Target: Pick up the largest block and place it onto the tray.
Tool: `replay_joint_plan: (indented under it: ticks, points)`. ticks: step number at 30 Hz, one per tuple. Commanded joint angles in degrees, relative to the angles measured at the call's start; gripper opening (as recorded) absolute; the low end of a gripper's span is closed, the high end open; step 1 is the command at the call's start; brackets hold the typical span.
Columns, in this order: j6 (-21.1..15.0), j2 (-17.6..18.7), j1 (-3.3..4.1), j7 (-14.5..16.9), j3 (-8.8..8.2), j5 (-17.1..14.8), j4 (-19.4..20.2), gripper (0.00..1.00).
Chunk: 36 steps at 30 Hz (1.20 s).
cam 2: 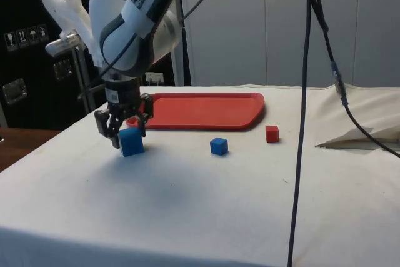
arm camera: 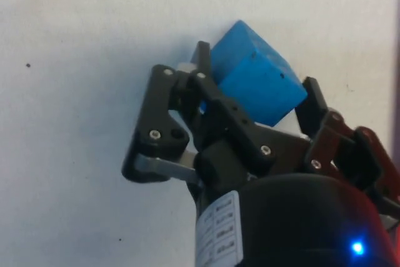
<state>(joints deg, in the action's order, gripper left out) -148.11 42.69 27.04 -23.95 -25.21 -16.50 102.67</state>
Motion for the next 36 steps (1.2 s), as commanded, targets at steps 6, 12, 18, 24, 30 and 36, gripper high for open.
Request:
replay_joint_plan:
  ticks: [6,12,18,24,30,36]
  points:
    - [0.29,0.11,0.0,-0.8,-0.06,0.06,-0.34,0.09]
    - [0.63,0.57,0.17,-1.49,-0.34,0.23,-0.74,0.08]
    - [1.55,-0.92,0.29,-1.38,-0.86,0.4,-0.8,0.08]
    - [3.15,-2.75,0.34,-1.32,-1.43,0.74,-1.09,0.08]
    - [4.93,-4.93,0.29,-1.32,-2.01,1.43,-1.26,0.07]
    - [6.3,-6.47,0.23,-1.26,-2.46,1.95,-1.55,0.07]
